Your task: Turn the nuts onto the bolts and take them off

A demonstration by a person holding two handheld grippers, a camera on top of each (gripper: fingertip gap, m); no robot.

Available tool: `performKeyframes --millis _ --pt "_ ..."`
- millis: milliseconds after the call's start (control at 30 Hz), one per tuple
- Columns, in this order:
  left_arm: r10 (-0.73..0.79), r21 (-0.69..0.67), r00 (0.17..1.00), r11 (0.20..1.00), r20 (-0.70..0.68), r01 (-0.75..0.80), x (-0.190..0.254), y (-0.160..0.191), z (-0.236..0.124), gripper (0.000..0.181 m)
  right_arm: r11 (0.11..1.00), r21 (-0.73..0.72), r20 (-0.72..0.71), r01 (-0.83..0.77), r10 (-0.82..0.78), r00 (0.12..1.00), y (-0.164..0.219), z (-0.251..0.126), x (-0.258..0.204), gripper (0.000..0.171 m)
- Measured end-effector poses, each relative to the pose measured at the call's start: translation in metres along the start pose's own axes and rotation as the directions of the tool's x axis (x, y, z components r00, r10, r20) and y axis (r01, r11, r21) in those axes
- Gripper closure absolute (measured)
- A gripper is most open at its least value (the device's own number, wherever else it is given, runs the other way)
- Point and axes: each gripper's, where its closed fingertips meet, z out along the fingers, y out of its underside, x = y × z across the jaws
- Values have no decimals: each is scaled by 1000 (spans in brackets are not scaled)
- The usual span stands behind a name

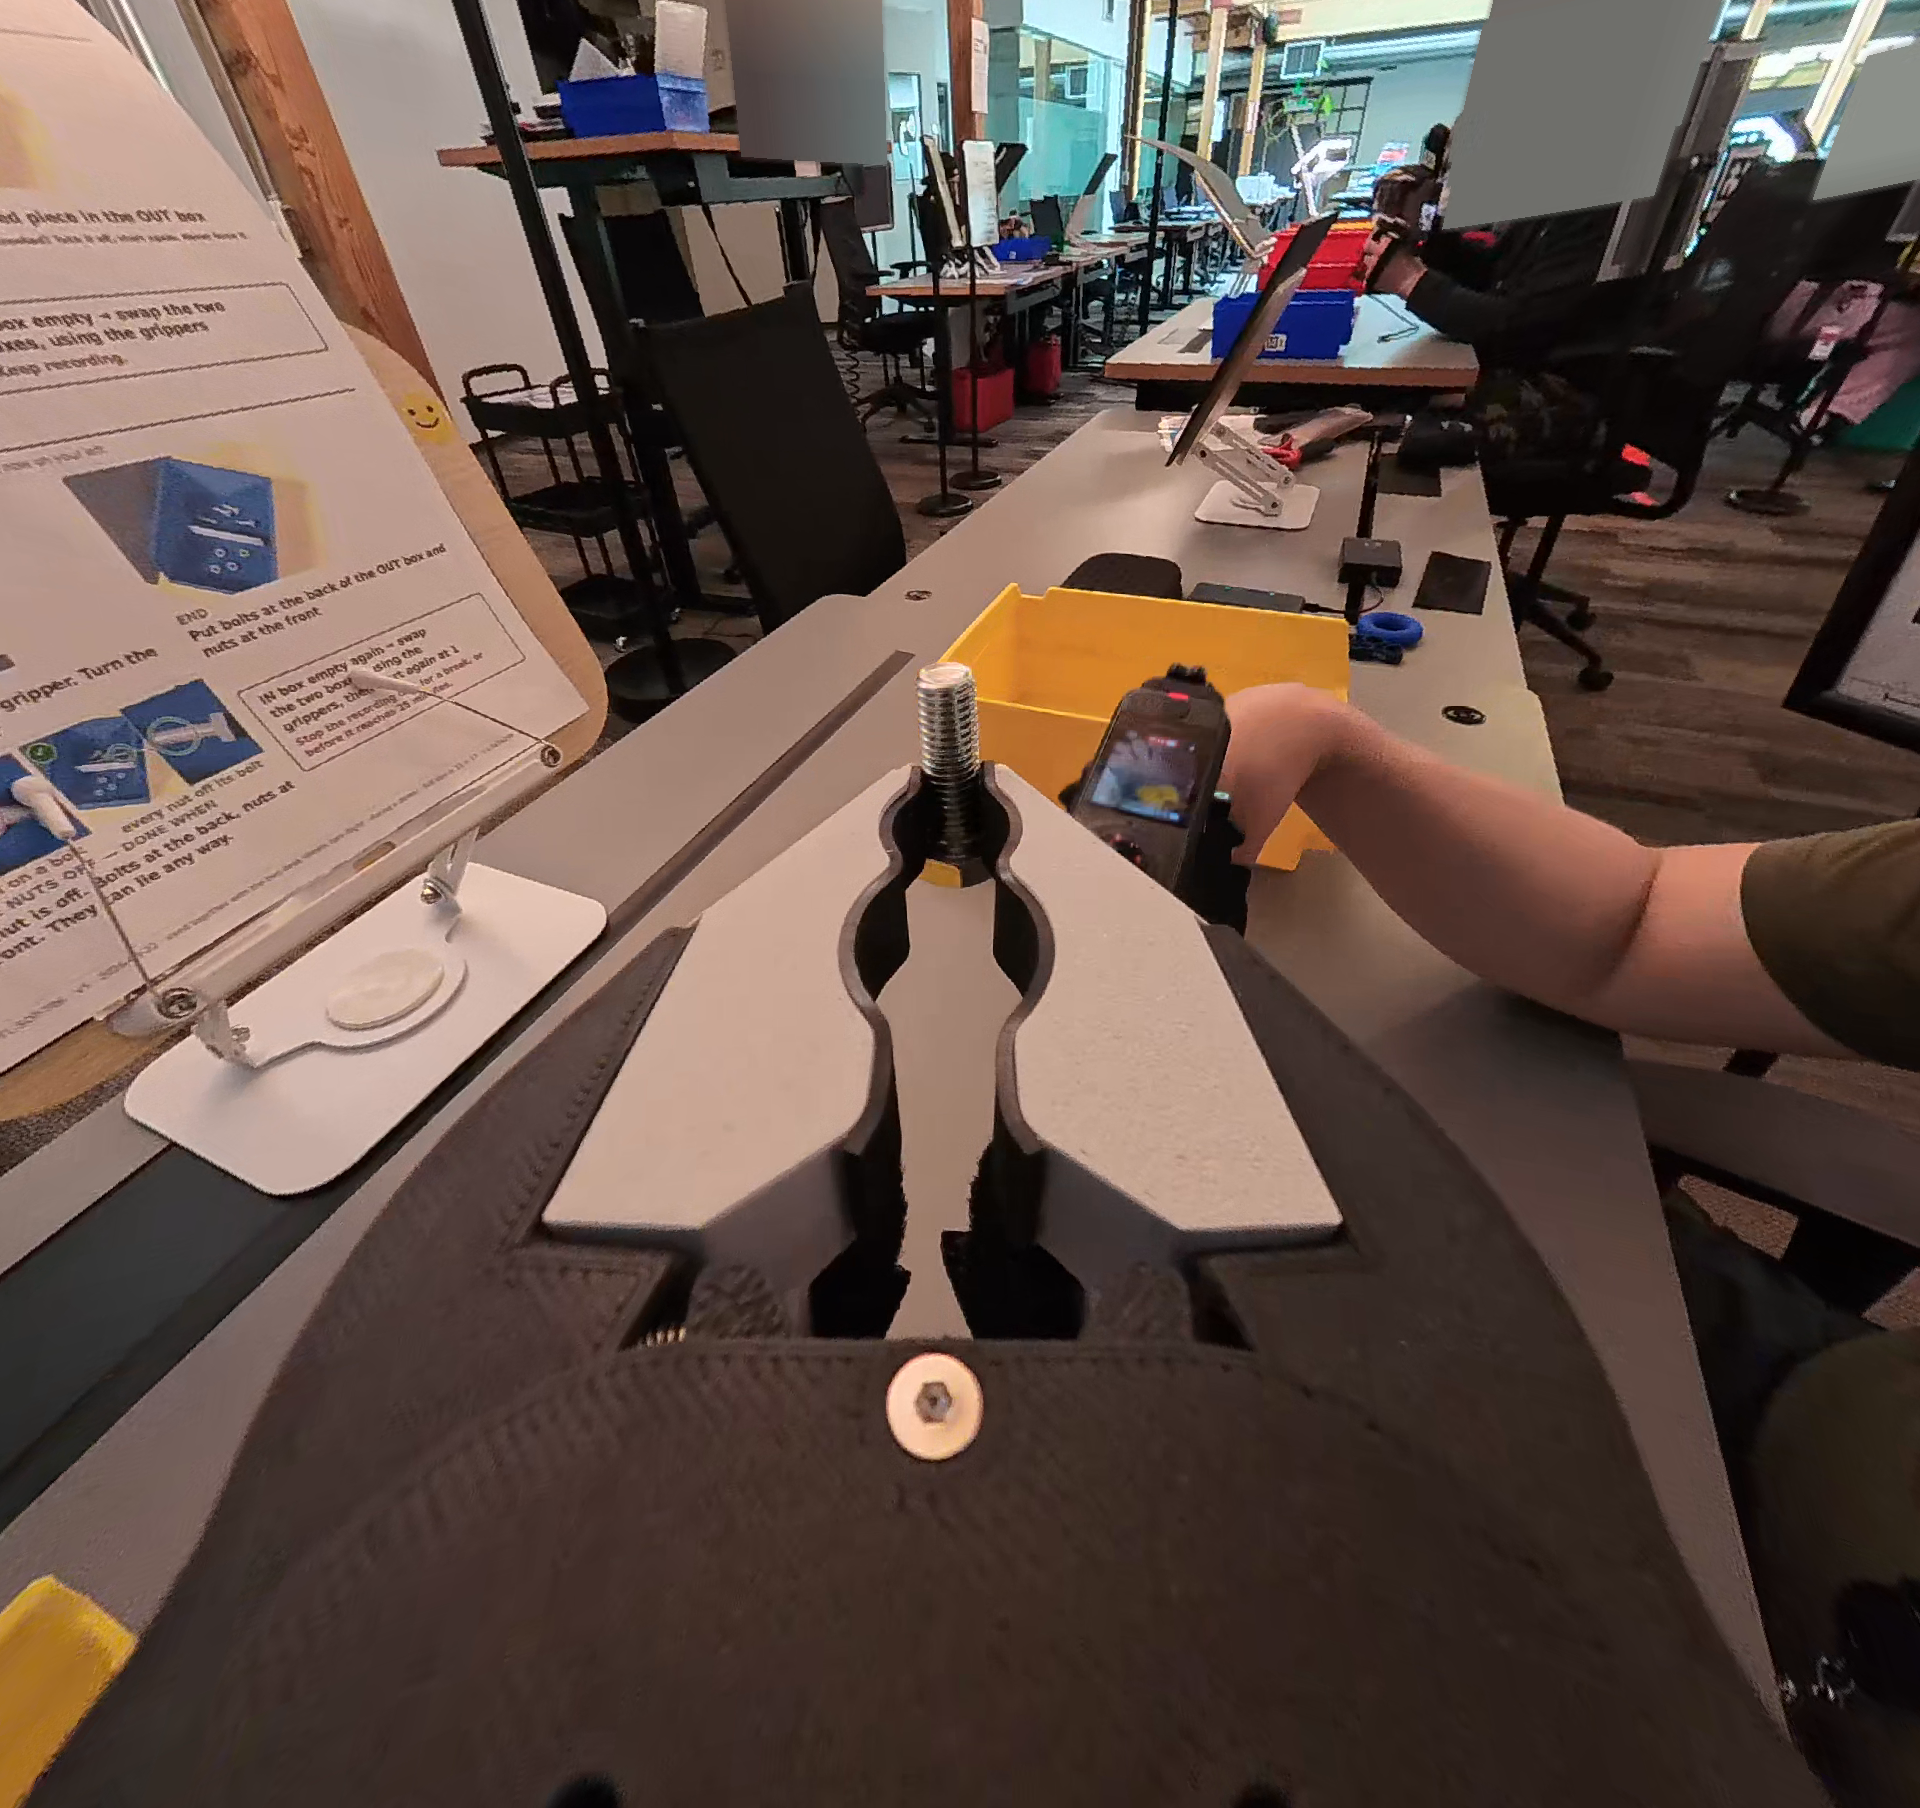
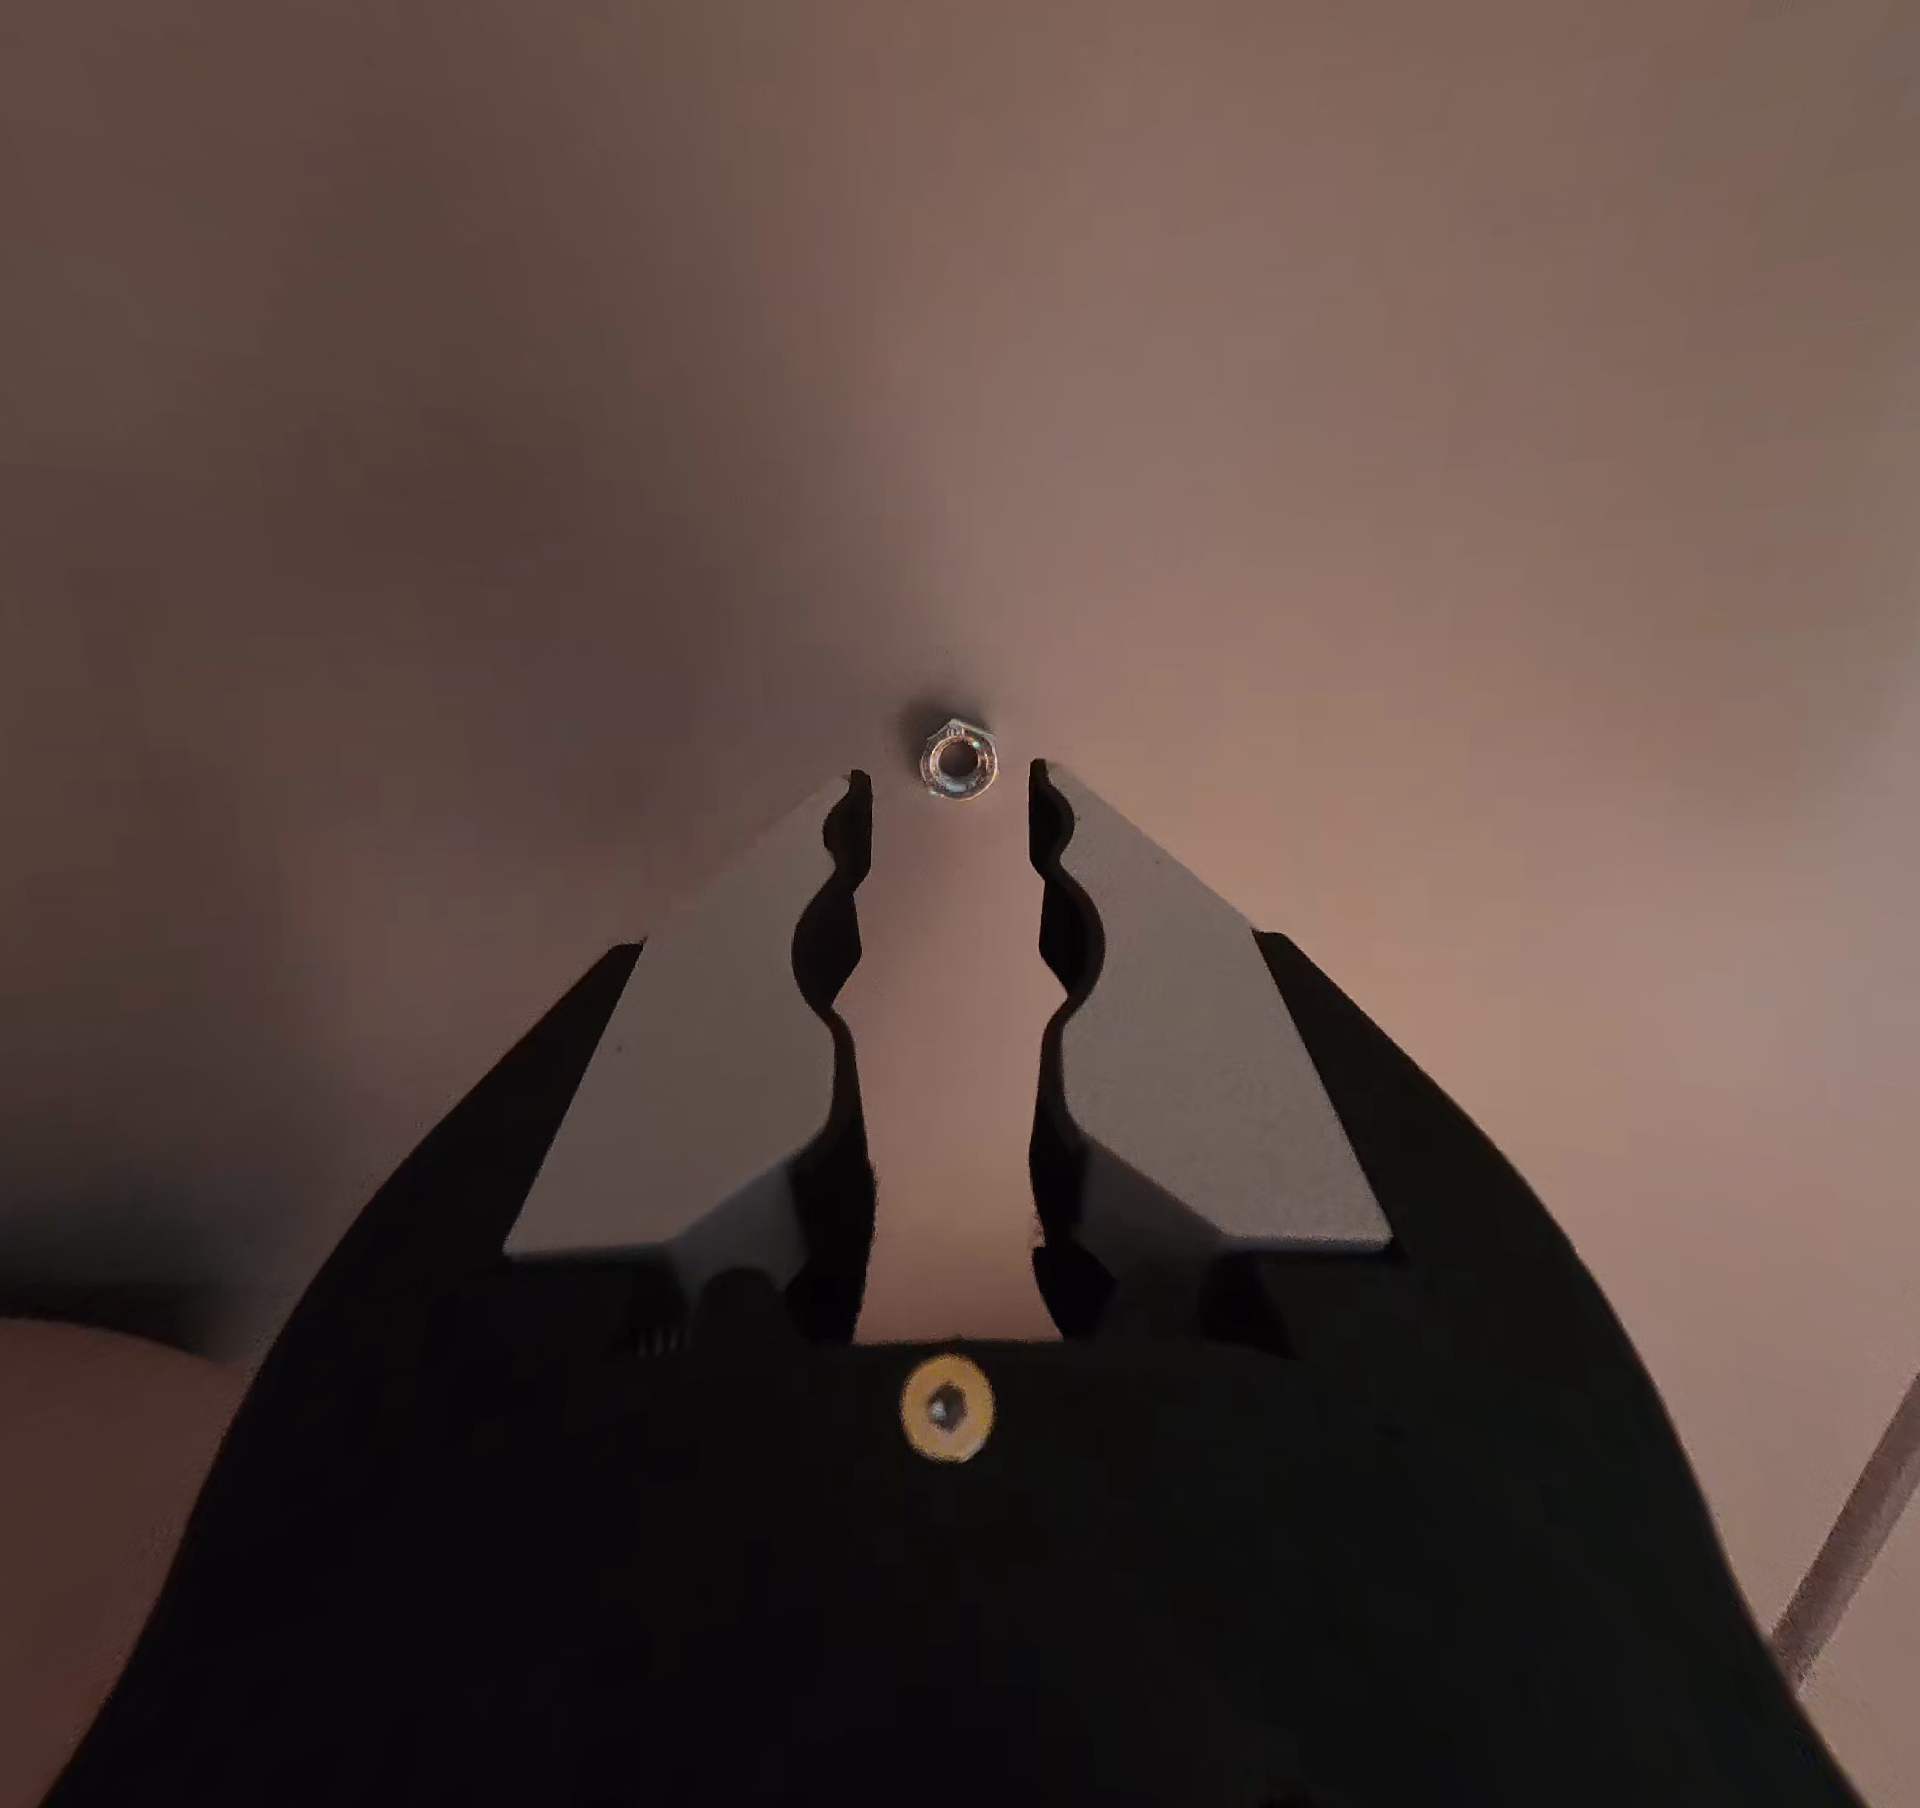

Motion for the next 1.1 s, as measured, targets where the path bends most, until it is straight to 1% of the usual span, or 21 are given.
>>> performKeyframes --millis 100,267,367,467,533,633,700,767,833,900,967,1033,1100 --pt "2 -2 1000 1000 -1 -2 0 0 -1 174 999 -38 9 2 -2 1000 5 11 3 140" --pt "-3 -16 1000 1000 -13 3 0 3 0 174 999 -47 22 25 -24 999 5 18 3 140" --pt "-3 -29 1000 1000 -16 3 1 6 3 174 996 -77 23 38 -37 999 8 23 4 143" --pt "-4 -43 1000 999 -12 3 -1 9 5 174 997 -71 40 34 -32 999 7 25 3 147" --pt "-7 -51 1000 999 -13 6 -1 12 7 174 997 -67 57 31 -28 998 6 25 1 153" --pt "-15 -55 1000 998 -1 15 -5 15 13 174 996 -69 57 52 -48 997 6 25 1 154" --pt "-18 -51 999 998 35 20 -13 20 22 174 994 -65 36 87 -85 996 6 24 3 154" --pt "-22 -47 995 999 97 27 -26 30 38 174 995 -32 18 90 -89 996 5 9 4 154" --pt "-29 -38 988 999 149 35 -37 46 61 174 995 59 -20 82 -81 997 -2 -20 2 154" --pt "-26 0 990 1000 136 26 -36 65 90 174 983 153 -115 99 -82 990 -4 -57 3 154" --pt "-28 -2 994 1000 110 28 -32 94 121 174 960 251 -232 124 -64 971 -6 -94 7 154" --pt "43 -43 995 998 91 -39 -23 126 147 174 928 335 -330 162 -46 943 -8 -123 9 155" --pt "161 -111 984 982 80 -151 -13 154 163 174 913 357 -413 197 -34 910 -9 -138 16 154"
